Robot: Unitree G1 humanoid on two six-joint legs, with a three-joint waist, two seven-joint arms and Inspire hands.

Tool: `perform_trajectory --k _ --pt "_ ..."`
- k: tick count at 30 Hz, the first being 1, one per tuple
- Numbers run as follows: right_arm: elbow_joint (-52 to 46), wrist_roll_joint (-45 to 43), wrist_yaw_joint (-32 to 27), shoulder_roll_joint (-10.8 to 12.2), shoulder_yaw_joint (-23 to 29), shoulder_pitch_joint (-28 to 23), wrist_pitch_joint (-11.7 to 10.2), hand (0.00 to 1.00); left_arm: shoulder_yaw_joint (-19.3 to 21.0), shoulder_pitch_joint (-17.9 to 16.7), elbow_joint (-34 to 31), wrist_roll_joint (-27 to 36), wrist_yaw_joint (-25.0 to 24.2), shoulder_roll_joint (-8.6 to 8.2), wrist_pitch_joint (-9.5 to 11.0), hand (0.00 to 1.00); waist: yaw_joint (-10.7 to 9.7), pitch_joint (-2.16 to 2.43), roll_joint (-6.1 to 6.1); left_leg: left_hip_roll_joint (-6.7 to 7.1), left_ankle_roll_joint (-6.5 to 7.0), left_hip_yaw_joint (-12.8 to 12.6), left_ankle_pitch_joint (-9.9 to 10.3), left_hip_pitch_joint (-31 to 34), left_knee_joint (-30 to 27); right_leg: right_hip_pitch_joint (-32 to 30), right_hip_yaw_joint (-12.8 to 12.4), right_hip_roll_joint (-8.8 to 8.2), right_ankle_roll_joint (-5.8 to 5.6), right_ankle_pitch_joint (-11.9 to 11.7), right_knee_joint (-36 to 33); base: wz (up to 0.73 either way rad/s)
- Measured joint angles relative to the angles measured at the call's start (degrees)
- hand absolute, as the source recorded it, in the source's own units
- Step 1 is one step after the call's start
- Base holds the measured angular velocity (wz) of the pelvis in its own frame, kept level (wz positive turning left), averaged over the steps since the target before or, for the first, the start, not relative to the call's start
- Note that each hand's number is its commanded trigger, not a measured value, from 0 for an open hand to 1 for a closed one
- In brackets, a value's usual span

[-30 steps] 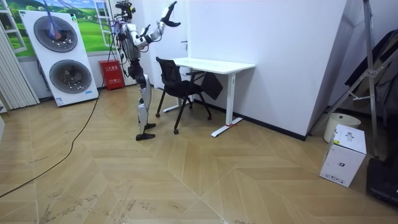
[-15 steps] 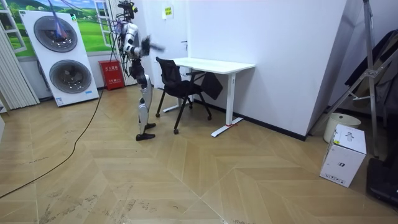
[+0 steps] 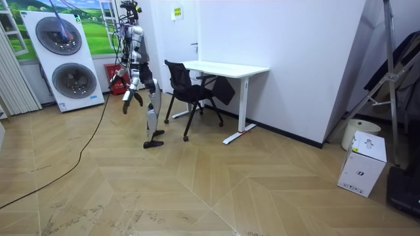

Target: Push chair

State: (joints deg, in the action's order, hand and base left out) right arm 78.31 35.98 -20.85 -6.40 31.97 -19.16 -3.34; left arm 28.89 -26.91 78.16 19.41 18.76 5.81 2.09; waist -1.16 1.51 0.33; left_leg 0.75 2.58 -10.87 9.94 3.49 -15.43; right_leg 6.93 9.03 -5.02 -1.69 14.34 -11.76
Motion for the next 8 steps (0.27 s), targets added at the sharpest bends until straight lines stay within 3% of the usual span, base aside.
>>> perform_trajectory --k 2,4,8 --pt "-1.0 -0.4 2.4 -0.2 -5.0 3.6 1.4 0.0 -5.3 2.6 -0.2 -0.3 -3.4 -0.03 -1.6 0.0 0.0 -0.01 -0.01 0.01 -0.09 0.2 0.0 0.2 -0.2 0.0 0.5 0.02 0.02 0.0 0.1 0.07" --pt "-2.0 -0.3 4.1 -0.3 -7.9 5.5 2.3 0.0 -7.6 4.3 -0.7 -0.5 -5.6 -0.14 -3.2 0.0 0.1 -0.02 -0.02 0.03 -0.1 0.3 0.0 0.1 -0.2 0.2 0.5 0.08 0.08 0.0 0.1 0.03" --pt "-3.7 -0.9 8.2 0.1 -11.0 8.0 4.2 0.0 -9.0 7.5 -2.3 -5.7 -8.1 -0.17 -6.5 0.0 -0.1 -0.11 -0.14 0.03 0.15 0.6 -0.2 0.4 -1.1 0.4 1.2 0.22 0.2 -0.1 1.0 0.06"
